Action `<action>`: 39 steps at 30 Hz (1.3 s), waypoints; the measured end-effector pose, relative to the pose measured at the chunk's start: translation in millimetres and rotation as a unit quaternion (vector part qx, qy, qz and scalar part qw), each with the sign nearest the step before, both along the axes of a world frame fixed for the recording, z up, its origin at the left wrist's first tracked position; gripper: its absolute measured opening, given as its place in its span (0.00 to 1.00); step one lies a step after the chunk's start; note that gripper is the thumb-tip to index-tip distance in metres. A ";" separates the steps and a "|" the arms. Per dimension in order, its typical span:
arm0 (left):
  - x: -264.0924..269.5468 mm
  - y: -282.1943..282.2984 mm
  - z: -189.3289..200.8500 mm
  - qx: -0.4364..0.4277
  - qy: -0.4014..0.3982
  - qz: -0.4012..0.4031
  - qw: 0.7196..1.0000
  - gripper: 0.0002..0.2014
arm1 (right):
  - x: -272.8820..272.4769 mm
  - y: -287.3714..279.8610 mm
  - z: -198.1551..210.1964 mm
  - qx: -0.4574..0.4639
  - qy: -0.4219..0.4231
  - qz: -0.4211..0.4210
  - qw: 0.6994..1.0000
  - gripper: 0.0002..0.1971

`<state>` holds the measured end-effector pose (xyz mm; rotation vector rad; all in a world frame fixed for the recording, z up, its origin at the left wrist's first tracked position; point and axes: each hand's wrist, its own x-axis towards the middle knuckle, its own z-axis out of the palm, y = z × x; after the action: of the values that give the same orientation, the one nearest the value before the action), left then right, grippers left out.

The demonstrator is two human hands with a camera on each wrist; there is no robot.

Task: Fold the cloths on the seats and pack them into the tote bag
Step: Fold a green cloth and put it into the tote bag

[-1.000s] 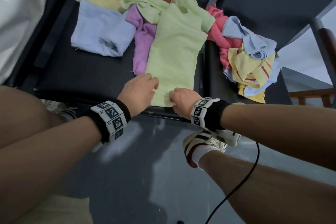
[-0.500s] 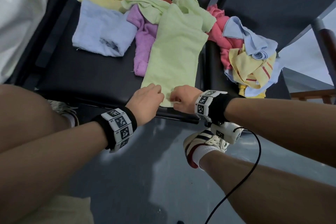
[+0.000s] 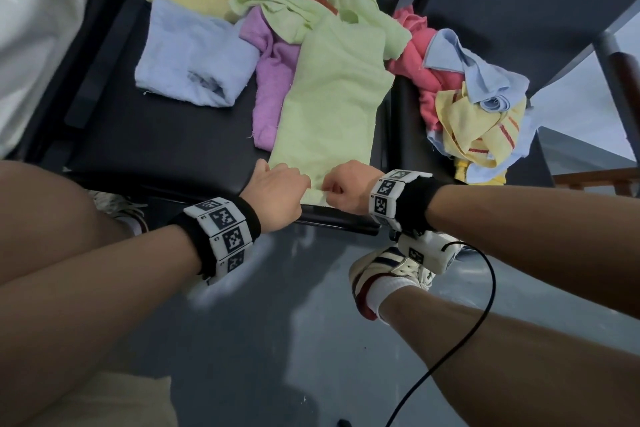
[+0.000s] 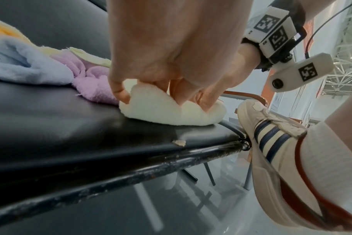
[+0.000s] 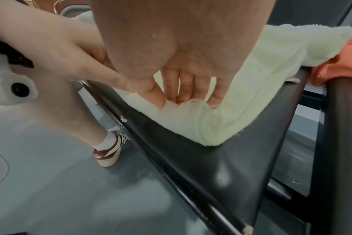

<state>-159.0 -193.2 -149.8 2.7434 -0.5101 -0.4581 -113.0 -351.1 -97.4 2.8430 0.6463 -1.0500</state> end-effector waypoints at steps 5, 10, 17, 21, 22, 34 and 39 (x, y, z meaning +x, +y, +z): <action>-3.9 -1.4 -2.2 -0.006 -0.038 0.009 0.999 0.16 | 2.2 0.2 -2.1 0.003 -0.087 0.024 0.996 0.10; -1.6 -0.1 -3.3 -0.042 -0.056 0.031 0.997 0.16 | -7.7 1.4 -5.9 -0.004 -0.124 0.097 0.987 0.12; 2.5 1.7 -2.6 -0.078 -0.171 0.036 0.981 0.05 | -18.2 3.7 -0.1 -0.068 -0.139 0.188 0.970 0.16; 1.7 0.8 -2.9 -0.075 -0.212 -0.018 0.974 0.09 | -17.5 6.9 -2.0 -0.059 -0.142 0.161 0.975 0.12; 0.3 0.9 -2.7 -0.071 -0.216 -0.024 0.974 0.07 | -17.0 7.5 -2.0 -0.059 -0.139 0.159 0.976 0.12; -4.2 2.6 -7.8 -0.010 -0.168 -0.020 0.986 0.08 | -7.4 0.8 -0.8 -0.010 -0.030 0.079 0.996 0.11; -4.1 -1.0 -4.8 0.030 -0.147 -0.021 0.988 0.08 | -9.6 -0.1 -3.6 -0.019 -0.072 0.073 0.995 0.12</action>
<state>-163.1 -194.2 -154.6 2.8790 -0.6345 -0.0761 -122.6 -351.2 -101.0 2.7582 0.7977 -0.8170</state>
